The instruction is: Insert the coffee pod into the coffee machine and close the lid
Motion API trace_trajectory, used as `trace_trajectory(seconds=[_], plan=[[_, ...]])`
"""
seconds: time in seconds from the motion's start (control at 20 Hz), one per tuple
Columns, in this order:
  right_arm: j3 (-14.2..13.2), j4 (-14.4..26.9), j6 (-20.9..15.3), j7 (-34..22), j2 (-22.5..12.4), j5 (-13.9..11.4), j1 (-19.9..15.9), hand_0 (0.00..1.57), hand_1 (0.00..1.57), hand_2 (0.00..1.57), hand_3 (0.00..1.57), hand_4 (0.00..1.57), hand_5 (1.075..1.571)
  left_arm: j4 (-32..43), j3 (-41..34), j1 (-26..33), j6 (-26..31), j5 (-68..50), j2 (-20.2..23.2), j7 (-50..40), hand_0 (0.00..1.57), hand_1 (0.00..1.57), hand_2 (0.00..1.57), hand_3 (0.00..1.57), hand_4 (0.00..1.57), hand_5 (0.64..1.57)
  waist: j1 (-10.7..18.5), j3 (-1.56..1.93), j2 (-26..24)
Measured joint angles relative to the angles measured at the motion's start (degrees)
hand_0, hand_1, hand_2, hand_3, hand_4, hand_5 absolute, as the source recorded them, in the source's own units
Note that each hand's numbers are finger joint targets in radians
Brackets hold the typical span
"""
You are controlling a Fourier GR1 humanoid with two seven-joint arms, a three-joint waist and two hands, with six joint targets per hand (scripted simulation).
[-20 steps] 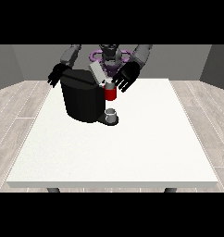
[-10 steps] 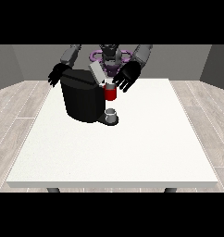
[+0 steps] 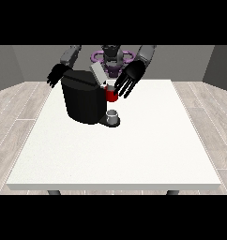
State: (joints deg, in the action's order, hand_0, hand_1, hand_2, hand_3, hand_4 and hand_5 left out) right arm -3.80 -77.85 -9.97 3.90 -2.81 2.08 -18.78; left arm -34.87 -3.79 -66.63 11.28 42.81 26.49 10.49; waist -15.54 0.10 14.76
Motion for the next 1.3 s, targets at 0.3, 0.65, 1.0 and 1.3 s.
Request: trace_trajectory(seconds=[0.3,0.65,1.0,1.3], plan=[[-0.45,1.86,-0.72,0.52,0.41,-0.11,1.79,0.0,0.0,0.0,0.0,0.42,1.571,-0.62,0.73,1.42,0.98,0.73,-1.48,-0.64,0.0,0.0,0.0,0.0,0.0,1.571,1.66,-0.06,-2.67],[-0.54,1.65,-0.85,-0.01,0.6,0.24,3.61,0.0,0.0,0.0,0.0,0.38,1.571,-1.47,0.12,3.37,1.61,0.35,-2.78,-1.28,0.0,0.0,0.0,0.0,0.0,1.571,2.85,-0.09,-6.2],[-1.86,2.51,0.41,1.4,0.21,1.76,8.67,0.0,0.0,0.0,0.0,0.4,1.571,-2.38,-6.25,8.64,1.23,-7.52,-7.8,-1.32,0.0,0.0,0.0,0.0,0.25,1.571,6.3,-0.12,-12.63],[-3.19,2.24,0.78,1.69,-0.85,2.4,12.76,0.0,0.0,0.0,0.0,0.43,1.571,-3.16,-12.79,16.95,0.84,-16.94,-14.77,2.09,0.0,0.0,0.0,0.0,0.0,1.571,10.63,-0.14,-19.49]])
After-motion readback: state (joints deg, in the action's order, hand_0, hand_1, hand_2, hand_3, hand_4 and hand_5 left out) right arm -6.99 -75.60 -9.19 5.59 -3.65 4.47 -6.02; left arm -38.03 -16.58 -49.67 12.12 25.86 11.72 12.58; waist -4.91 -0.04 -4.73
